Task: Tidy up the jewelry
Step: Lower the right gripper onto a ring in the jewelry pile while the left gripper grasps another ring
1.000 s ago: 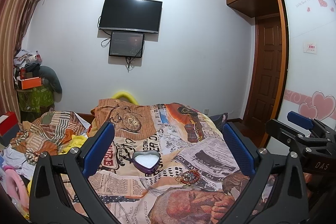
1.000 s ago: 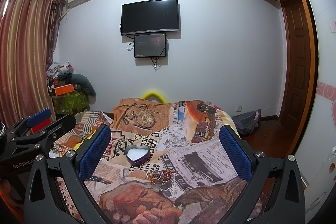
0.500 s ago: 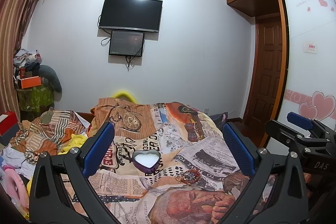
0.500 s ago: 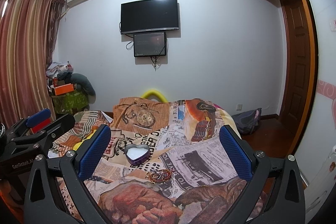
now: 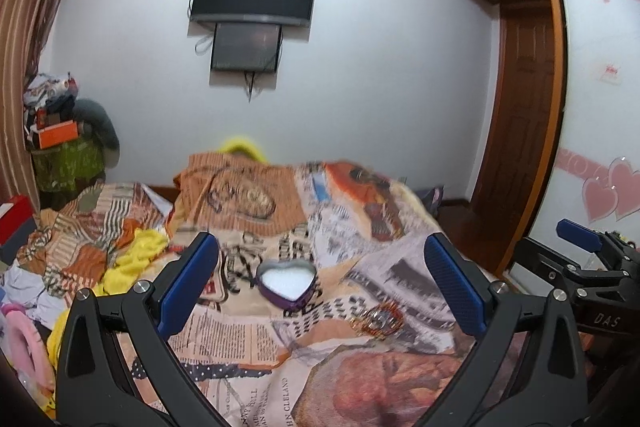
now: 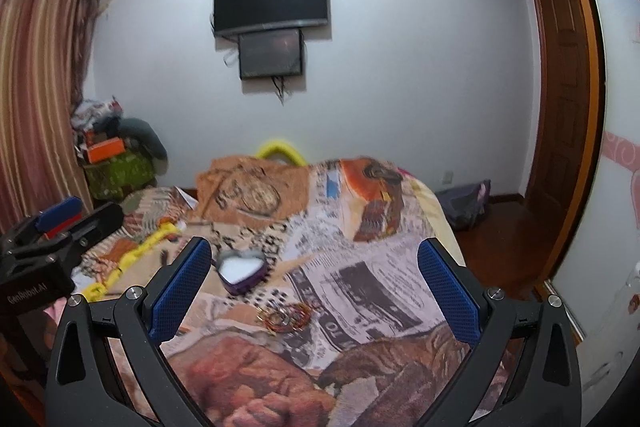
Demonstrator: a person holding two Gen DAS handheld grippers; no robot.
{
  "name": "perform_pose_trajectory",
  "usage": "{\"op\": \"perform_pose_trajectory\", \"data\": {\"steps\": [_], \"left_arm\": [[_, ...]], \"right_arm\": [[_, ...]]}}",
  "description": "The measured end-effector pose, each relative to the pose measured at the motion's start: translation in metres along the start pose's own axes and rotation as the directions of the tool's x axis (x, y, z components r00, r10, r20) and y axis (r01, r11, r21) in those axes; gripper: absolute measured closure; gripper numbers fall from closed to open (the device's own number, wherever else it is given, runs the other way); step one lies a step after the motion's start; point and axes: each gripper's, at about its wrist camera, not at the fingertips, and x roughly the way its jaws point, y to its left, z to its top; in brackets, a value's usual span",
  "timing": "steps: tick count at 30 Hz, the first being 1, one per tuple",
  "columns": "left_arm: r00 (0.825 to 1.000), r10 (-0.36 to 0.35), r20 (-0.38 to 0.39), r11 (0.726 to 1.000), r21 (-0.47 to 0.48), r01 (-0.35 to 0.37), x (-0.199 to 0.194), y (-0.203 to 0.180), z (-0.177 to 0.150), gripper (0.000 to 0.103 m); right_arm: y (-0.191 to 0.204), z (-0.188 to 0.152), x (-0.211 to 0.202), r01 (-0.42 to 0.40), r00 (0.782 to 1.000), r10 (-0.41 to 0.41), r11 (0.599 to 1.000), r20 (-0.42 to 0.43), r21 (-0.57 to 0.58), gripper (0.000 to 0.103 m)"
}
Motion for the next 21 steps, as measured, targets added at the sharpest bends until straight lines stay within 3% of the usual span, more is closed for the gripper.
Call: {"op": "perform_pose_trajectory", "data": {"steps": [4, 9, 15, 21], "left_arm": [[0.993, 0.030, -0.115, 0.999, -0.010, -0.032, 0.038, 0.007, -0.019, 0.001], [0.970, 0.033, -0.242, 0.999, -0.013, -0.037, 0.080, 0.014, -0.045, 0.012], [0.928, -0.015, -0.371, 1.000, -0.004, 0.014, 0.121, 0.014, -0.069, 0.022], [0.887, -0.100, -0.451, 0.993, 0.004, 0.114, 0.145, 0.000, -0.077, 0.041]], "right_arm": [[-0.013, -0.016, 0.034, 0.028, 0.995, -0.027, 1.000, -0.097, 0.005, 0.001], [-0.029, -0.034, 0.063, 0.003, 0.977, 0.003, 1.000, -0.214, 0.031, 0.001], [-0.042, -0.049, 0.089, -0.050, 0.943, 0.062, 0.998, -0.327, 0.045, 0.024], [-0.040, -0.054, 0.110, -0.119, 0.917, 0.118, 0.993, -0.380, 0.022, 0.047]]}}
